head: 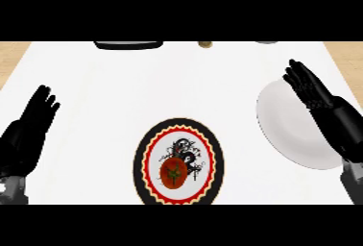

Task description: Pick the tomato from the plate and place it in the plate

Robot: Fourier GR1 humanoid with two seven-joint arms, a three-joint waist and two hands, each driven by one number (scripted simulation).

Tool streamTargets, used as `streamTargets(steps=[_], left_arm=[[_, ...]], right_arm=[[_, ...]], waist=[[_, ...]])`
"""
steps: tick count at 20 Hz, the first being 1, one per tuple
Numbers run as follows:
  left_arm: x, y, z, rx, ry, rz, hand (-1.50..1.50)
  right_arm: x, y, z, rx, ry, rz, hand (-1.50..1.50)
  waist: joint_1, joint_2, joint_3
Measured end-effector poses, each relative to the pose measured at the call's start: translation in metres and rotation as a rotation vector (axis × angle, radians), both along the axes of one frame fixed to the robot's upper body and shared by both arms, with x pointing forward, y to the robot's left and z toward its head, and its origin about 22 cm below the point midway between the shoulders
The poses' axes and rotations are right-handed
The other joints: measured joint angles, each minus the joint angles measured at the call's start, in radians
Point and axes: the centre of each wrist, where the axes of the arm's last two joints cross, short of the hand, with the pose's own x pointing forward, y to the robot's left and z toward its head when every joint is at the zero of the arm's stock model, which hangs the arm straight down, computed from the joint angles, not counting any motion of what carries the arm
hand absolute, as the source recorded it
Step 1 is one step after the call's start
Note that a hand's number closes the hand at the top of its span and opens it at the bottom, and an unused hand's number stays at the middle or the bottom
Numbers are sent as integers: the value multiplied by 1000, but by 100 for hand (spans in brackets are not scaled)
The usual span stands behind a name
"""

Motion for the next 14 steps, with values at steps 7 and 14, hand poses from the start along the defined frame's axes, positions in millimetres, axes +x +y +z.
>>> streamTargets(steps=[7, 14], left_arm=[[-5, -20, -28, 42, 107, -7, 0], [-10, -33, -52, 39, 188, -8, 0]], right_arm=[[-10, 78, 5, 35, -63, 405, 150], [-16, 103, -11, -123, -359, 338, -150]], waist=[[34, -7, -11], [22, 3, -8]])
